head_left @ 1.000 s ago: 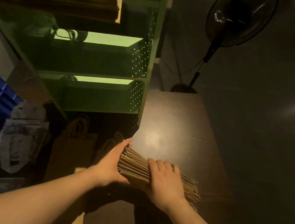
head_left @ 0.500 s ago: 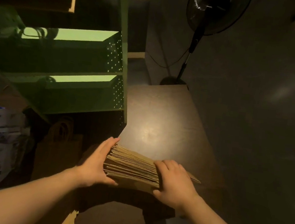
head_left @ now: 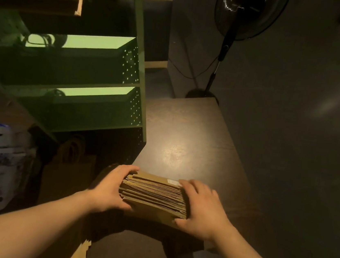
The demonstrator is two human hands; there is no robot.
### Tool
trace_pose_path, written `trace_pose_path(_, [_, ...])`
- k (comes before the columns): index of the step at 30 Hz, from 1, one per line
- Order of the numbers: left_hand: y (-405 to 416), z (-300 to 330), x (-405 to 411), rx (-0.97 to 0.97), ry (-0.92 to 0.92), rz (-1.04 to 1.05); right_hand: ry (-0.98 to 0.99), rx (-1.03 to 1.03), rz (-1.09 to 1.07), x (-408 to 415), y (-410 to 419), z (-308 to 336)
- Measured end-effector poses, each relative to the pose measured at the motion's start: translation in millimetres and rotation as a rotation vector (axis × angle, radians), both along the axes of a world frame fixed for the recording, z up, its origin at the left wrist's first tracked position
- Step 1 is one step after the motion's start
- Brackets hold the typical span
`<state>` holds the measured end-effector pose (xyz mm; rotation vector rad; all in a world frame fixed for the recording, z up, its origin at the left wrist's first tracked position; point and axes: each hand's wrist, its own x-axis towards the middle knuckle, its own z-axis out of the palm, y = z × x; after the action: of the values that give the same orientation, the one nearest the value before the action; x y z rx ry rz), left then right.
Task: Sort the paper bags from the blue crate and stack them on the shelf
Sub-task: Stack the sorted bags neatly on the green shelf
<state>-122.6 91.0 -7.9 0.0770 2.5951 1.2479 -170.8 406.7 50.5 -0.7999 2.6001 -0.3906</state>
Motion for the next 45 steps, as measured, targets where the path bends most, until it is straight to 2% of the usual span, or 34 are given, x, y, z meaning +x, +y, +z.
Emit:
trace_pose_path(3, [-4,-5,-5,-0.029,0.041,-0.052,-0.052,-0.037,-0.080,2,33,-5])
trace_pose_path(7, [-13,-14,-6,0.047,0.048,-0.066,-0.235,-0.170,-0.137,7,69,-15])
trace_pose_path(11, [-17,-16,-9,0.038,0.151,-0.201,-0.335,-0.286,-0.227,13,73,-30])
trace_pose_path(14, [-18,-22,-8,0.026,0.215,-0.222,-0.398,-0.382,-0.304,17,70,-47])
trace_pose_path(20, [-26,-30,-14,-0.078,0.197,-0.270,-0.329,-0.437,-0.315,12,66,-60])
trace_pose_path(24, [-22,-19,-24,-0.070,0.211,-0.242,-0.316,-0.481,-0.352,3,61,-64])
trace_pose_path(29, [-23,-27,-10,0.012,0.186,-0.204,-0.386,-0.504,-0.373,5,58,-67])
trace_pose_path(32, [-17,-33,-3,-0.004,0.197,-0.183,-0.450,-0.481,-0.365,6,56,-65])
trace_pose_path(38, [-24,-40,-3,-0.047,0.094,-0.120,-0.348,-0.583,-0.431,10,50,-35])
trace_pose_path(40, [-20,-38,-2,-0.028,0.074,-0.108,-0.280,-0.520,-0.393,6,39,-11])
trace_pose_path(43, [-15,-30,-2,0.002,0.032,-0.095,-0.104,-0.098,-0.106,-5,10,23])
trace_pose_path(45, [-12,-24,-1,0.001,-0.009,-0.086,-0.024,0.103,0.005,-7,-15,33])
